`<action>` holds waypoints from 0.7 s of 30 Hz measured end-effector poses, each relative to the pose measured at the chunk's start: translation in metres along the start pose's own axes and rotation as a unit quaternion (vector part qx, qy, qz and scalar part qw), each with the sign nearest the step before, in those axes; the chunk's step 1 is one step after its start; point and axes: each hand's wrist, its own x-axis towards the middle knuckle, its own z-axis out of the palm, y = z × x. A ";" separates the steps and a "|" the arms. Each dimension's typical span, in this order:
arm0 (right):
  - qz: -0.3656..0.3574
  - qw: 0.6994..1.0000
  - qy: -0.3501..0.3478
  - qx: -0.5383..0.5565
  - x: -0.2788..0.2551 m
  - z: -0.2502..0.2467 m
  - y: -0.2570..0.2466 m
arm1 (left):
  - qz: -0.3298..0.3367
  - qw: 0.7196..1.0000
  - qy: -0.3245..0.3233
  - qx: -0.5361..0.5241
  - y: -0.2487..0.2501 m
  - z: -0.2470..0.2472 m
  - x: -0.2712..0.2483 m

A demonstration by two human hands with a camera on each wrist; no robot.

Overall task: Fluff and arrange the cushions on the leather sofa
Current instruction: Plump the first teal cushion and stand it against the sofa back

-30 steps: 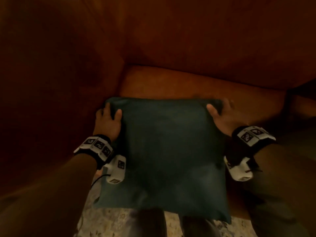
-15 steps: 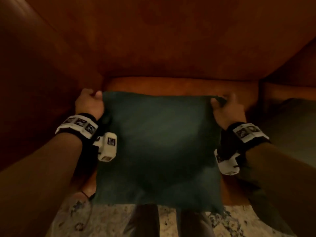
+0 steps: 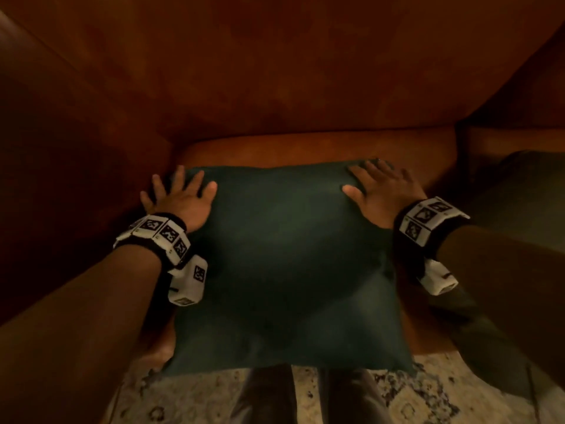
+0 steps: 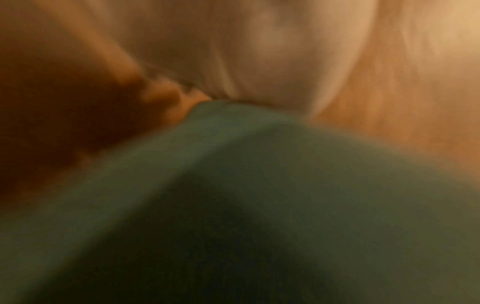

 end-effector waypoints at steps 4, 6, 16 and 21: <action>-0.090 0.994 0.051 0.027 -0.010 -0.017 -0.065 | 0.233 0.961 0.128 0.071 0.058 0.017 -0.042; -0.145 0.989 0.021 -0.016 -0.011 -0.007 -0.092 | 0.324 0.933 0.096 0.125 0.073 0.034 -0.055; -0.044 0.994 0.056 0.077 -0.018 -0.002 -0.052 | 0.215 0.961 0.146 0.097 0.043 0.015 -0.082; -0.081 0.995 0.052 0.016 -0.013 0.026 -0.065 | 0.236 0.955 0.136 0.120 0.091 0.081 -0.111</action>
